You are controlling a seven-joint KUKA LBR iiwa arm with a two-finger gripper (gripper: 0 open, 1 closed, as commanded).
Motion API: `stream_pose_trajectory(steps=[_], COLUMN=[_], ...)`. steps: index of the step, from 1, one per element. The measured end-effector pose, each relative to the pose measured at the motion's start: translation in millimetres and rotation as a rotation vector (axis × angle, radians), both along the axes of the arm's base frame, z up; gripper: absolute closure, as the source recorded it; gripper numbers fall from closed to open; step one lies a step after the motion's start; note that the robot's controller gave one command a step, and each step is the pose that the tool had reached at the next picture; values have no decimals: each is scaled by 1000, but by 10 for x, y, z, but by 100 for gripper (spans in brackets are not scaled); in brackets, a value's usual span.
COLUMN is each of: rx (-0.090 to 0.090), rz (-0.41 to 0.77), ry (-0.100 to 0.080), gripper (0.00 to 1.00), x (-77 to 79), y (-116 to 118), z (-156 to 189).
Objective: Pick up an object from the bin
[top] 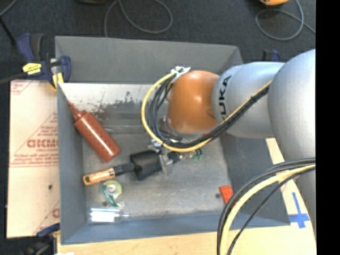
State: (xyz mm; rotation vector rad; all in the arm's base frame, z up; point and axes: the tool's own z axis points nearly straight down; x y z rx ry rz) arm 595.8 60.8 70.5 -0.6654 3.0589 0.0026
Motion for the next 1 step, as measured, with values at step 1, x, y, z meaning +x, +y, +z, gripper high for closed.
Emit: stream_pose_trajectory(steps=[1], rx=[0], rz=[44], ry=[-3], gripper=[100], x=[31], y=[99], z=[1312])
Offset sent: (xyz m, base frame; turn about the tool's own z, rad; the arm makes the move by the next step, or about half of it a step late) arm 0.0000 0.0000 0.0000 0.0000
